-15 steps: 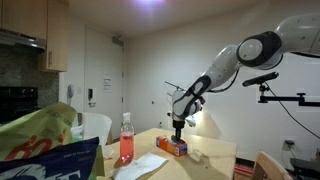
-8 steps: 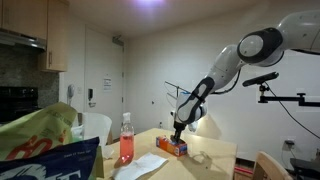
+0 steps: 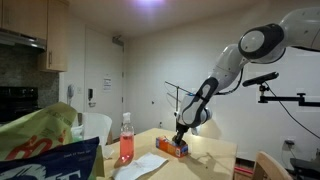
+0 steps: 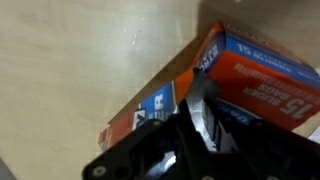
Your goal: Take a ziplock bag out of the box and put it on the table
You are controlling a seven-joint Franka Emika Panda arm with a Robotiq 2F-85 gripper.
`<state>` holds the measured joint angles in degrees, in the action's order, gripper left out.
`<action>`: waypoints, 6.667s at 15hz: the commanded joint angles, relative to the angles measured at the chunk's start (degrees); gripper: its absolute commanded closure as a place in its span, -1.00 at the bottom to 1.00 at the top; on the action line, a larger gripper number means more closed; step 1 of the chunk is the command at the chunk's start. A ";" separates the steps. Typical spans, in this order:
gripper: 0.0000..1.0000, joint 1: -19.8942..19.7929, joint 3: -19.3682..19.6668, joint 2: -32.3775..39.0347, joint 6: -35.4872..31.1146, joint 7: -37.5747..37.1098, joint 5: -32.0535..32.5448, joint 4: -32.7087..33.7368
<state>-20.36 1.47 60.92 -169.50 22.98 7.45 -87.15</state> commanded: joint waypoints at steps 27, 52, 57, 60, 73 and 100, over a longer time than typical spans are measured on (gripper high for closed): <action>1.00 -16.51 -19.10 -1.39 12.83 32.75 -4.23 -4.41; 1.00 -10.75 -12.42 -15.20 -4.94 26.04 4.00 -22.16; 1.00 -5.04 -7.25 -20.03 -8.08 23.99 5.48 -26.84; 1.00 0.92 -2.55 -22.85 -10.51 23.40 8.37 -28.91; 1.00 -3.38 -9.79 -13.02 0.75 25.02 5.58 -17.00; -0.10 -21.26 -24.58 -4.54 -1.43 18.84 -5.16 -17.02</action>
<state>-41.52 -23.14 56.94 -170.45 43.43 2.90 -102.85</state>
